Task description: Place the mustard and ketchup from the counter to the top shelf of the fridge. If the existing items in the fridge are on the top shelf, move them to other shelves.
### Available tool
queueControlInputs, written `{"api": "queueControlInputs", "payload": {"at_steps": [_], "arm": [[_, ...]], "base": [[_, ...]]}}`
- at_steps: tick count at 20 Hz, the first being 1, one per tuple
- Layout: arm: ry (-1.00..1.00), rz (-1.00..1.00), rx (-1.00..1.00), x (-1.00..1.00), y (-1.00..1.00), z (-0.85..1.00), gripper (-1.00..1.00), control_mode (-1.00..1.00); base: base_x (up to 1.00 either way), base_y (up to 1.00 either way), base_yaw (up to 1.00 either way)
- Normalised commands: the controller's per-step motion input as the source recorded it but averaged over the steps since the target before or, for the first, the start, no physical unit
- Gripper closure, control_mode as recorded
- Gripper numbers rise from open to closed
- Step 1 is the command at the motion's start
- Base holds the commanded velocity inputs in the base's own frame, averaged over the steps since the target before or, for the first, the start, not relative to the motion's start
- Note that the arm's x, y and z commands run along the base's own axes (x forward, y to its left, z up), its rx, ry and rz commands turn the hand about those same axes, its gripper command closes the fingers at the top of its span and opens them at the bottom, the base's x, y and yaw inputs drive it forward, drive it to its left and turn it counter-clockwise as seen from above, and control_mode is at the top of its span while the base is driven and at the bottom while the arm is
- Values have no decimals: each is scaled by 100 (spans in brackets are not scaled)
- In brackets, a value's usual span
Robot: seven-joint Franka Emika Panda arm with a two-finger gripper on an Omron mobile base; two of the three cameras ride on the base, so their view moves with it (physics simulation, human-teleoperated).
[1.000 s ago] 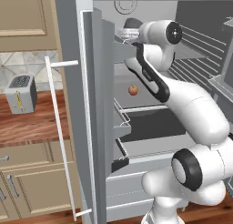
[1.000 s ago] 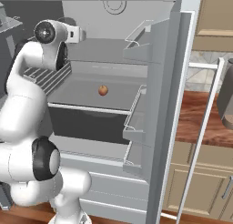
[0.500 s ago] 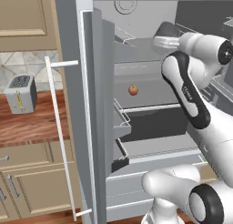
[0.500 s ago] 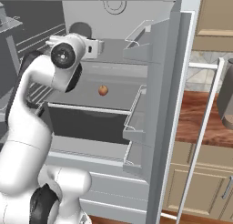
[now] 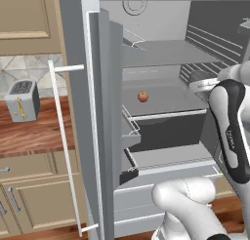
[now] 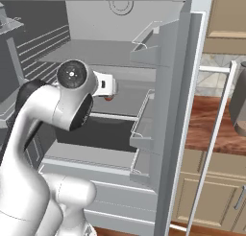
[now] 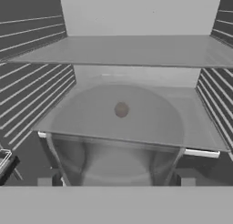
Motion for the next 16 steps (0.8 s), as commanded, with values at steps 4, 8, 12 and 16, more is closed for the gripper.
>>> {"api": "queueControlInputs", "payload": {"at_steps": [4,8,12,16], "arm": [[6,0,25,-41,40,-97,100,-100],[-2,0,30,1,60,-55,100,-100],[-8,0,18,33,73,-12,100,-100],[-2,0,1,61,59,21,100,-100]], "base": [[0,0,0],[0,0,0],[0,0,0],[0,0,0]]}}
